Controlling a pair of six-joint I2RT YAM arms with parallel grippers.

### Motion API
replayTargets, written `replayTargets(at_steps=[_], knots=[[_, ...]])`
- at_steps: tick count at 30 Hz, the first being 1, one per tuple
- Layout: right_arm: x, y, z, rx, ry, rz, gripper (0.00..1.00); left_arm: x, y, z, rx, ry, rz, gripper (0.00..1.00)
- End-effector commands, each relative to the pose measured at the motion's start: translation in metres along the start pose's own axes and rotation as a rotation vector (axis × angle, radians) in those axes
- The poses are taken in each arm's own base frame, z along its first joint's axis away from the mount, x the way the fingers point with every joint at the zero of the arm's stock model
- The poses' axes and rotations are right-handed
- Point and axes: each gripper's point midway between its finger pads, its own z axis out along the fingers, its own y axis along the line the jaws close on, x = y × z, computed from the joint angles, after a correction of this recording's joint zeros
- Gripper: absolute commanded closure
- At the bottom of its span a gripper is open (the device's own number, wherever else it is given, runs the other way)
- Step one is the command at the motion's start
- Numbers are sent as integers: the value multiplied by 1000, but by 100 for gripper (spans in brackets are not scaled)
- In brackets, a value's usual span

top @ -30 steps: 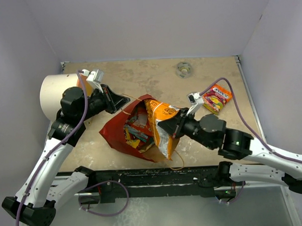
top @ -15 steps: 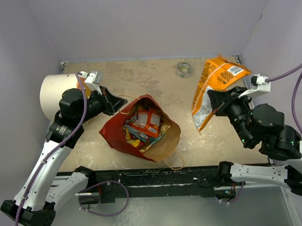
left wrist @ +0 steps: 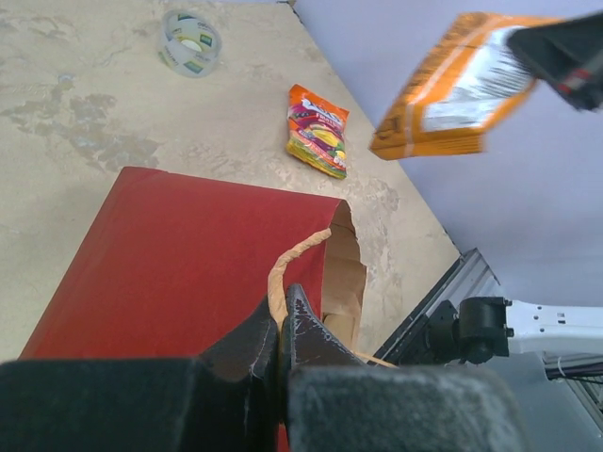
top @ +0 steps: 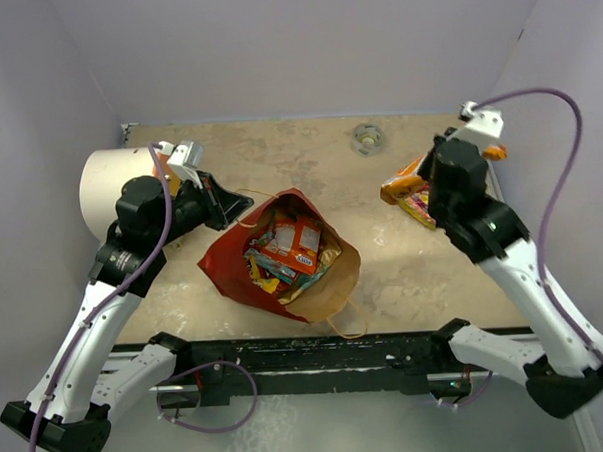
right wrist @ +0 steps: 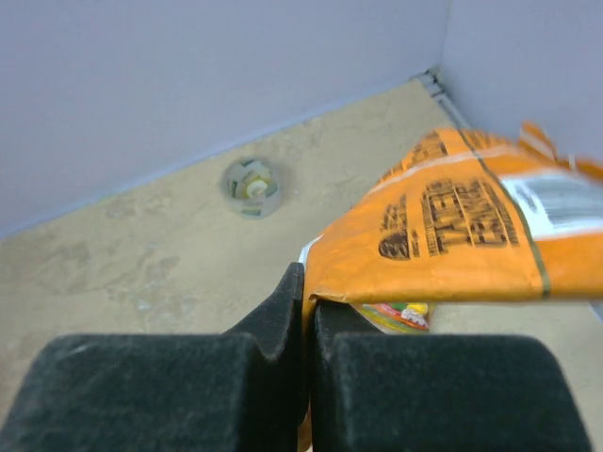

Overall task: Take the snacks out of the paper bag
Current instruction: Place the snack at the center of the board.

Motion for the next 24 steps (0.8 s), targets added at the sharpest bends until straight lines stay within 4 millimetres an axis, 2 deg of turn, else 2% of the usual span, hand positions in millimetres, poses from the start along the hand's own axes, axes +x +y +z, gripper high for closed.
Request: replayTargets(at_steps=[1,5,8,12,18,24], knots=[[31,56,52,-222,116,33,100,-19,-18,-7,51,-56,29,100],[47,83,87,-326,214,97,100,-16,-19,-7,60,-44,18,100],[63,90,110,-361,296,135,100,-14,-19,-9,59,-41,16,100],[88,88,134,-384,415,170,100,-12,-14,-8,41,-41,15,100],[124,57,152,-362,555,199,100,-9,-12,-2,46,-25,12,100],[161,8,167,-342,675,232,100,-8,-12,5,64,-10,8,100]])
